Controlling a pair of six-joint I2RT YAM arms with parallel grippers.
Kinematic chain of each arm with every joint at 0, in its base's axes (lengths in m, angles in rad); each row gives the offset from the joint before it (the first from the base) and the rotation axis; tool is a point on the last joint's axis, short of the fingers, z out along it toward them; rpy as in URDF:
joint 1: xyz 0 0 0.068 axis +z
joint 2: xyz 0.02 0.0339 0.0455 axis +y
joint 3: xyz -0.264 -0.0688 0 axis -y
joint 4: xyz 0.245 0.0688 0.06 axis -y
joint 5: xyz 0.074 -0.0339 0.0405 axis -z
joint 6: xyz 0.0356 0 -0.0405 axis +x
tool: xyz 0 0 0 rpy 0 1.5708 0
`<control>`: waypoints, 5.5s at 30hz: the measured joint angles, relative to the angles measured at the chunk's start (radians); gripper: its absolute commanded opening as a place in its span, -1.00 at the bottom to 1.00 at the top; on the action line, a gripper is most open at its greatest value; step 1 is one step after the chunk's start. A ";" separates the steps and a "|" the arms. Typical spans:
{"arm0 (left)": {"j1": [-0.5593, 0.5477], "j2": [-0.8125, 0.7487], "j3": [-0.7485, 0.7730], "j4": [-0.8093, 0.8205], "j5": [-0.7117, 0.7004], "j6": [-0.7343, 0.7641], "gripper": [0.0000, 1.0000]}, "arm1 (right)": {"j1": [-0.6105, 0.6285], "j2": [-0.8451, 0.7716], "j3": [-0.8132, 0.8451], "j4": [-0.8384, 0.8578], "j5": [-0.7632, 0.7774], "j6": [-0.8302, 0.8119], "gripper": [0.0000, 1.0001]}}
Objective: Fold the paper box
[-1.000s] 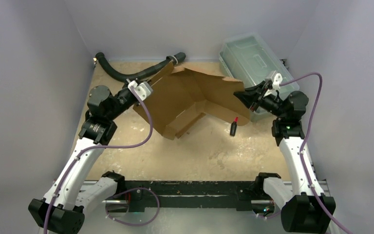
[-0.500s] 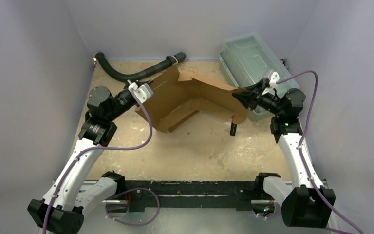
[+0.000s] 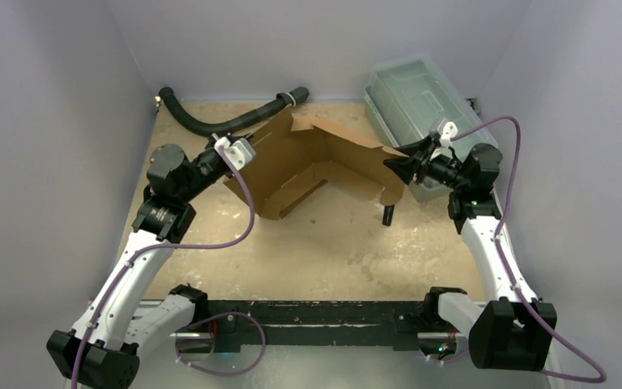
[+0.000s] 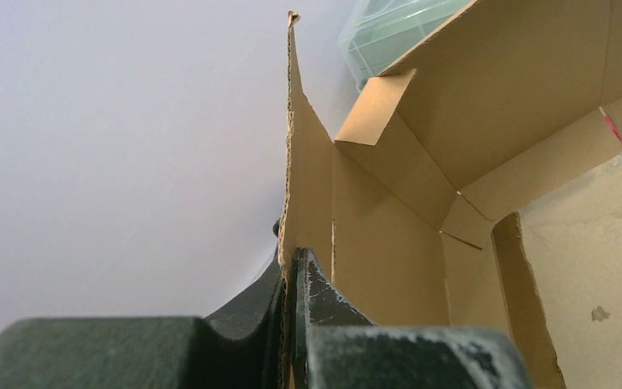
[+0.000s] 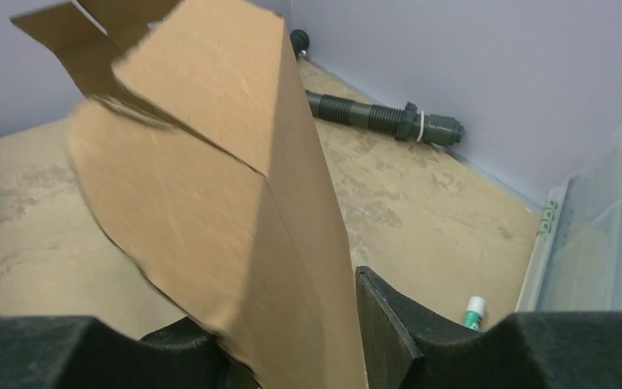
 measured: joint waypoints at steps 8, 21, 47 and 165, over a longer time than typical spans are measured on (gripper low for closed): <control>0.000 -0.014 -0.037 0.013 -0.023 -0.007 -1.00 | 0.000 0.063 -0.018 -0.029 -0.018 -0.140 -0.06; 0.000 -0.035 -0.060 0.031 -0.019 -0.018 -1.00 | 0.042 0.093 -0.097 0.132 -0.096 -0.129 -1.00; -0.005 -0.052 -0.090 0.053 -0.045 -0.188 -0.91 | 0.041 -0.080 0.039 -0.107 -0.244 -0.067 -1.00; -0.325 0.202 -0.008 0.077 -0.395 0.242 -1.00 | 0.036 -0.069 0.043 -0.003 -0.305 0.156 -1.00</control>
